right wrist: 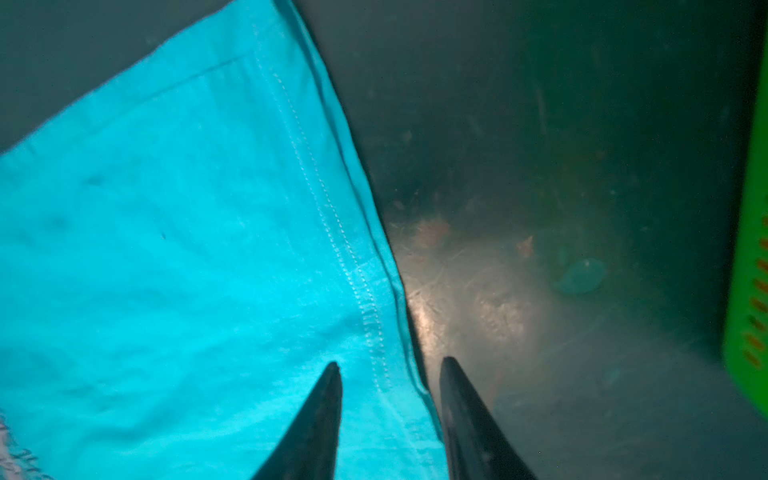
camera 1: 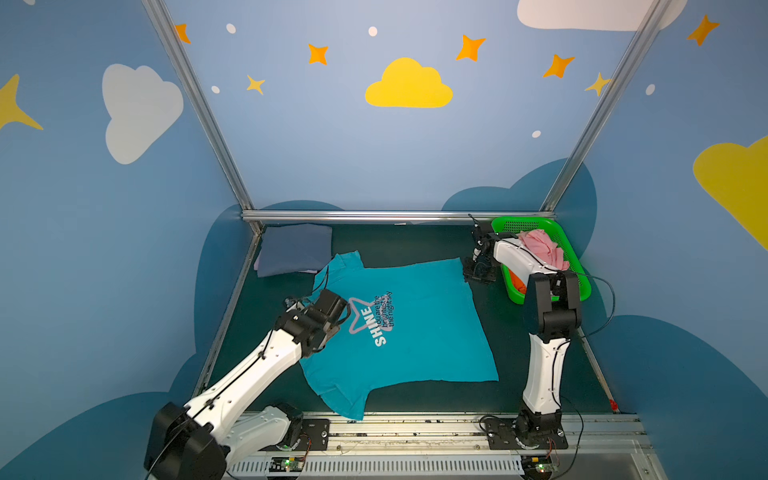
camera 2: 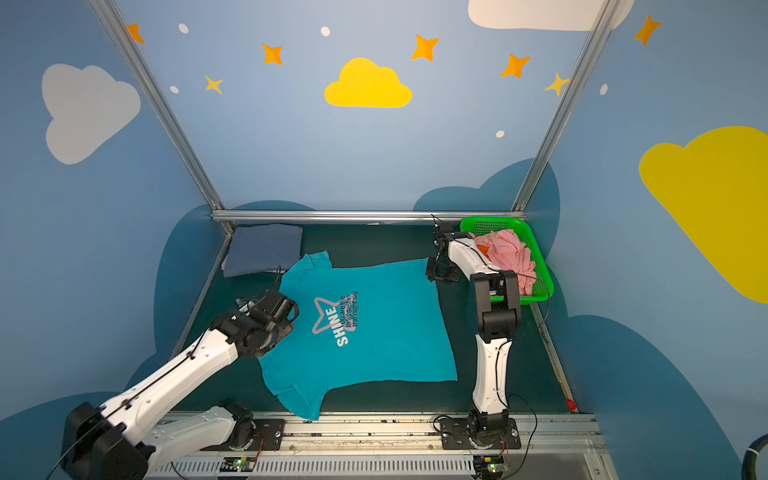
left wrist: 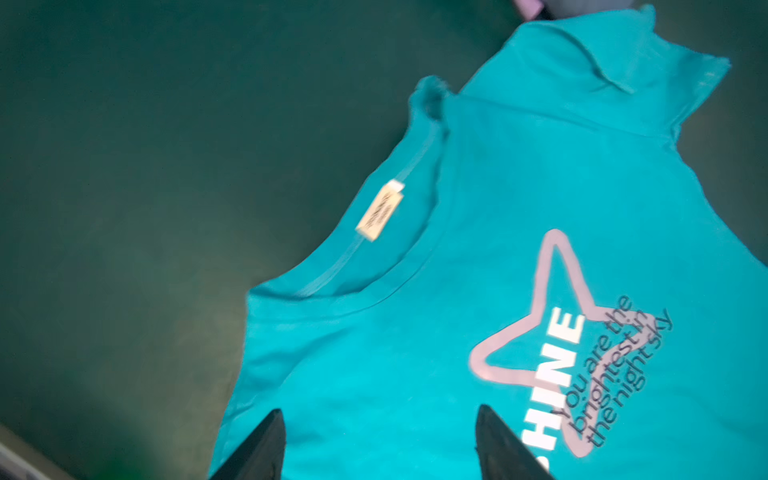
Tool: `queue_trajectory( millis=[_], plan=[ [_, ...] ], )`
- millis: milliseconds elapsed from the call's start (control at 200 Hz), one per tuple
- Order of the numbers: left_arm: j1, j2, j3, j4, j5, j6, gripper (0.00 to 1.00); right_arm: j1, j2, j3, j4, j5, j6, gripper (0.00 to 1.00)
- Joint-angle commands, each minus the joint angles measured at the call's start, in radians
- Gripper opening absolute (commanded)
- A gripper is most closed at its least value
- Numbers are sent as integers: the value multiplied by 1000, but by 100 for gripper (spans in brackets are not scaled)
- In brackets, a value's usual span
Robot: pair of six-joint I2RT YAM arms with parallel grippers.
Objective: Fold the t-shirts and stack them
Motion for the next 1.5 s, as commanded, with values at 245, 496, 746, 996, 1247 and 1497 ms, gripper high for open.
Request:
queue_trajectory(
  millis=[245, 496, 746, 996, 1247, 1497],
  plan=[
    [205, 433, 379, 158, 156, 316, 77, 2, 88, 257, -109, 42, -46, 44],
    [212, 780, 677, 112, 215, 405, 76, 9, 208, 430, -147, 19, -61, 44],
    [222, 1008, 911, 9, 158, 432, 77, 28, 295, 540, -153, 24, -89, 54],
    [224, 1163, 1087, -66, 97, 451, 64, 42, 338, 558, -130, 33, -116, 59],
    [223, 1266, 1225, -123, 41, 472, 55, 48, 351, 556, -121, 32, -117, 59],
    [223, 1346, 1357, -183, -2, 496, 24, 47, 361, 558, -117, 25, -122, 59]
  ],
)
